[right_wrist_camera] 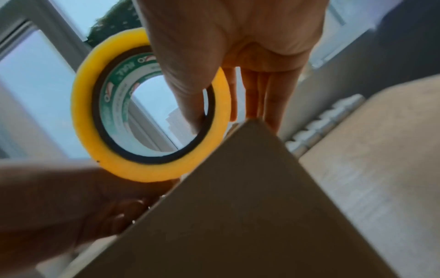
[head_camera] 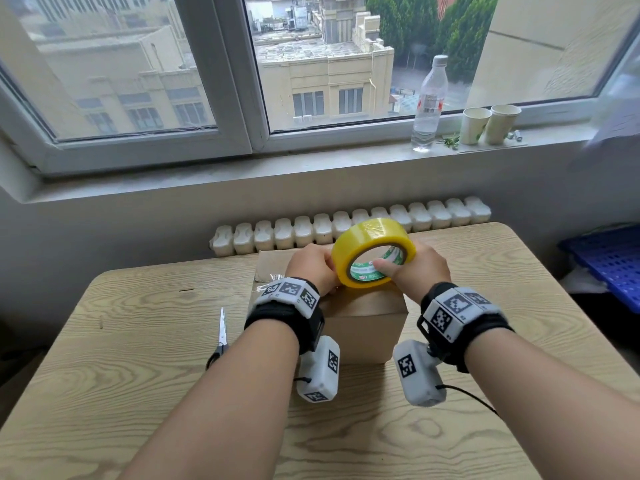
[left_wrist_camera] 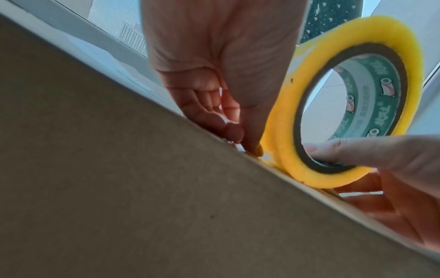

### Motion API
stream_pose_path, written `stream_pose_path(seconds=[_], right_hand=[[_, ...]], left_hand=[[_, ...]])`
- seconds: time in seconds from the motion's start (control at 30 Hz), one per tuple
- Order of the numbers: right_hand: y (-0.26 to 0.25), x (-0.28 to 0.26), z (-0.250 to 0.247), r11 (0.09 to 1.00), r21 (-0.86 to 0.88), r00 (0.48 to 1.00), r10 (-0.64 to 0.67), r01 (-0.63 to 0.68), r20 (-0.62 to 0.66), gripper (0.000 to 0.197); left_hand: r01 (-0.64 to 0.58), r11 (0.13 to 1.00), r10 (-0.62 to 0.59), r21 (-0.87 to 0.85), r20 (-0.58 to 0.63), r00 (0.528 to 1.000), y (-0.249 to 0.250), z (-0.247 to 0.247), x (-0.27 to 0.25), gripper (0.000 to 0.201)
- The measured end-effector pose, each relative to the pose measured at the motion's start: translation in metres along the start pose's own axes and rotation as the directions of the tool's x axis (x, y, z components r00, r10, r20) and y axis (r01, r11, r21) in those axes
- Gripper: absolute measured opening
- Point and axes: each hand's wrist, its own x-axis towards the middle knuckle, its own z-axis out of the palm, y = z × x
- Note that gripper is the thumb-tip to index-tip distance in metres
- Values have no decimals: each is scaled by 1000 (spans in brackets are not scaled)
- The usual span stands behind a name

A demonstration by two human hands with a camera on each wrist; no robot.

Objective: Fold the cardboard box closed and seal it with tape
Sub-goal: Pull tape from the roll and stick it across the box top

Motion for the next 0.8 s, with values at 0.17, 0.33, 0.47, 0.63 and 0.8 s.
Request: stream_pose_path(seconds=[0.17,0.33,0.47,0.63,0.8], right_hand=[[3,3,5,1000,19,1000,10,-10,12,33],[1,8,2,999,-37,998,-38,40,48,24],[1,14,-8,996,86,999,-8,5,36,20],[4,11,-14,996,82,999,-32,32,0,22],[12,12,-26,997,64,995,-40,46,-88,12]], left_hand=[[-1,1000,1,-17,4,1000,1,0,0,11],[9,1000,-9,-7,-1,1000,-1,0,0,11],[61,997,-61,-41,3,998,-2,3,3,28],[78,995,-78,-57,-3,997,0,5,5,30],[108,991,-109,-83,1,994,-1,4,4,29]])
